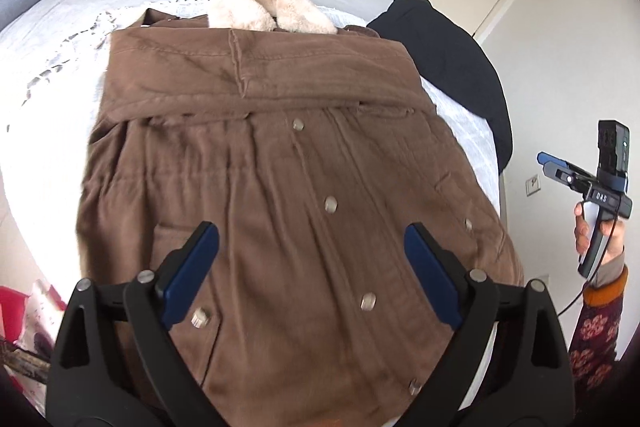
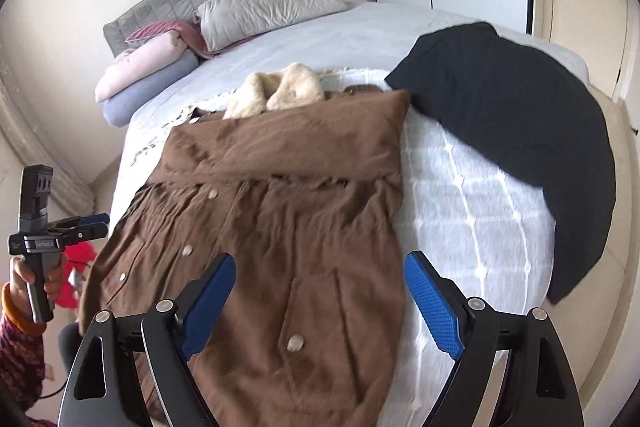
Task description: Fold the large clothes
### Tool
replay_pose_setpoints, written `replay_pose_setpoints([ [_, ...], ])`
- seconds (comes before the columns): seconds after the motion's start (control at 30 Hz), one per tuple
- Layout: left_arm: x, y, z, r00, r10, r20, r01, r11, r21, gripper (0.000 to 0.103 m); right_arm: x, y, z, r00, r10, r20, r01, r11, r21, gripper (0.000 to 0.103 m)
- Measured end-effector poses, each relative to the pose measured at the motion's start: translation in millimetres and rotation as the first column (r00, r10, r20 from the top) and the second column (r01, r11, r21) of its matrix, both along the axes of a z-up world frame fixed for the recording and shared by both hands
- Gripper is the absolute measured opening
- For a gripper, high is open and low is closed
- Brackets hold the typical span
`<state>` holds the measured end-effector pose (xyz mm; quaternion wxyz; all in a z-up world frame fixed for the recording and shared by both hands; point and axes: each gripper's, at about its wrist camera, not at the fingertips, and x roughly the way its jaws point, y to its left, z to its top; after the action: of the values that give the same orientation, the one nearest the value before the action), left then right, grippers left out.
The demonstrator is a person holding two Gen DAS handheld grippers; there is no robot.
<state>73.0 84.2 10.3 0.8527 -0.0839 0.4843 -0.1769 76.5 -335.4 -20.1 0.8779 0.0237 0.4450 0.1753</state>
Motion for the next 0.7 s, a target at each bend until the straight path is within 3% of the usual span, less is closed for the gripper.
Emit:
replay_pose_setpoints([
  [0.33,-70.2,77.4,-1.5,0.999,0.053,0.001,-0.053,0.998,0.030,0.094,-63.1,3.4,-19.1,0.996,0.040,-0.075,-0.043,0.998,-0.037,0.088],
  [0.57,-84.1,142.4,-52.3,0.984,0.127,-0.127,-0.127,0.992,0.002,0.094,-83.3,-14.5,-41.7,0.992,0.015,-0.126,-0.019,0.999,-0.033,0.088],
  [0.7,-86.2,169.7,-88.0,0.962,0.158,-0.223,-0.179,0.981,-0.077,0.094,-82.6,-29.4,-56.6,0.985,-0.014,-0.171,0.017,1.000,0.017,0.088],
])
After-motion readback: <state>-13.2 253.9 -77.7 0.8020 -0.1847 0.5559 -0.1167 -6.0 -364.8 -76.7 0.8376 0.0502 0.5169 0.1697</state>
